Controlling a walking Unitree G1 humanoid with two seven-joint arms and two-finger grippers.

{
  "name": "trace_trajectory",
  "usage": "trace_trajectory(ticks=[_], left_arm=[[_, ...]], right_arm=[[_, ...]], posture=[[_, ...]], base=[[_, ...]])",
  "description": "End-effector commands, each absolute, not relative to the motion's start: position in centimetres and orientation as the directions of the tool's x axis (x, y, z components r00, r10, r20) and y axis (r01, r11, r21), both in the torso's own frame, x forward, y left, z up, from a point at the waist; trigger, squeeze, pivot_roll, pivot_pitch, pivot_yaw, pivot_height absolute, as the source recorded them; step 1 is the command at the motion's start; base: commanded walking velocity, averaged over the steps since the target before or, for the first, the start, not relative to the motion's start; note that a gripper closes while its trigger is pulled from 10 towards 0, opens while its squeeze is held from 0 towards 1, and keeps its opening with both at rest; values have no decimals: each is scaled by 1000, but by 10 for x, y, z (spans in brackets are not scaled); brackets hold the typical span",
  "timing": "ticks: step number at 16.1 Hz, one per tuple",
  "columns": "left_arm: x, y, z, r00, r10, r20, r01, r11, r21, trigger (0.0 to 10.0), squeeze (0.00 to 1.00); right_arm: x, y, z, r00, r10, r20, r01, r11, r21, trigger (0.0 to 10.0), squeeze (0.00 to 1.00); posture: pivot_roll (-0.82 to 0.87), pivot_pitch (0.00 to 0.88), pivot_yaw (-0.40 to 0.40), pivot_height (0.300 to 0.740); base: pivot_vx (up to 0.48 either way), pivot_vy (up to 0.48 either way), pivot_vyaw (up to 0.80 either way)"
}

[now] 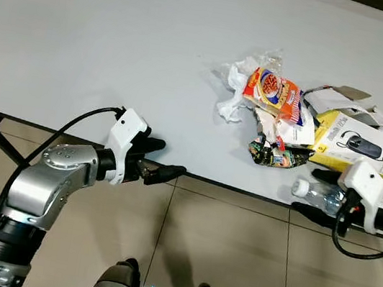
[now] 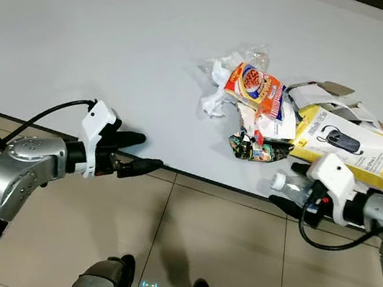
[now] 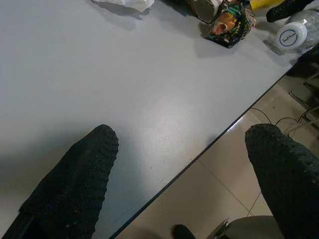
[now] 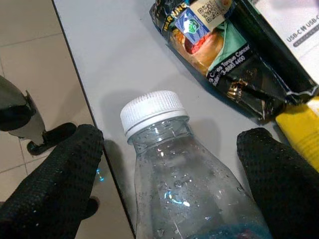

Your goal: Picking trash to rubbish bin

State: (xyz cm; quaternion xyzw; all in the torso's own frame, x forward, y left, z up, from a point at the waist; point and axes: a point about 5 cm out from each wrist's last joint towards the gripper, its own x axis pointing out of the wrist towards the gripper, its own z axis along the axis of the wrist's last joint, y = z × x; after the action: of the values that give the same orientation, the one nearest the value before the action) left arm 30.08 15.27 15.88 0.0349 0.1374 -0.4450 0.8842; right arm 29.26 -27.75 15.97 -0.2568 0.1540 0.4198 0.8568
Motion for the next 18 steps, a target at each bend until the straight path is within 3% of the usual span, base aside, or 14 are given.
trace_trajectory(ticks=[1, 6, 10, 11, 12, 13, 18], left_arm=[[295, 155, 152, 556, -774, -304, 792, 604, -91, 10000, 0], [293, 158, 153, 576, -758, -307, 776, 625, -85, 10000, 0], [291, 159, 153, 581, -751, -314, 772, 631, -81, 10000, 0], [291, 159, 153, 582, -750, -313, 771, 632, -81, 10000, 0], [292, 159, 154, 584, -750, -311, 770, 633, -81, 10000, 0], [292, 158, 154, 585, -750, -309, 769, 633, -81, 10000, 0], [292, 158, 155, 589, -748, -306, 767, 637, -80, 10000, 0]], right_arm=[[293, -276, 150, 594, 629, -502, -802, 510, -310, 10000, 0], [298, -274, 154, 670, 586, -456, -742, 510, -435, 10000, 0], [293, -273, 143, 644, 591, -486, -765, 486, -423, 10000, 0], [293, -273, 142, 642, 591, -488, -767, 486, -420, 4549, 0], [293, -273, 141, 641, 593, -487, -767, 486, -419, 784, 0], [293, -272, 140, 638, 596, -487, -770, 485, -414, 0, 0], [291, -266, 134, 614, 613, -497, -789, 465, -401, 0, 0]], posture=[[296, 292, -45, 740], [302, 310, -47, 740], [303, 321, -46, 740], [304, 320, -47, 740], [306, 317, -48, 740], [306, 317, -48, 740], [313, 314, -48, 740]], base=[[0, 0, 0], [0, 0, 0], [0, 0, 0], [0, 0, 0], [0, 0, 0], [0, 0, 0], [0, 0, 0]])
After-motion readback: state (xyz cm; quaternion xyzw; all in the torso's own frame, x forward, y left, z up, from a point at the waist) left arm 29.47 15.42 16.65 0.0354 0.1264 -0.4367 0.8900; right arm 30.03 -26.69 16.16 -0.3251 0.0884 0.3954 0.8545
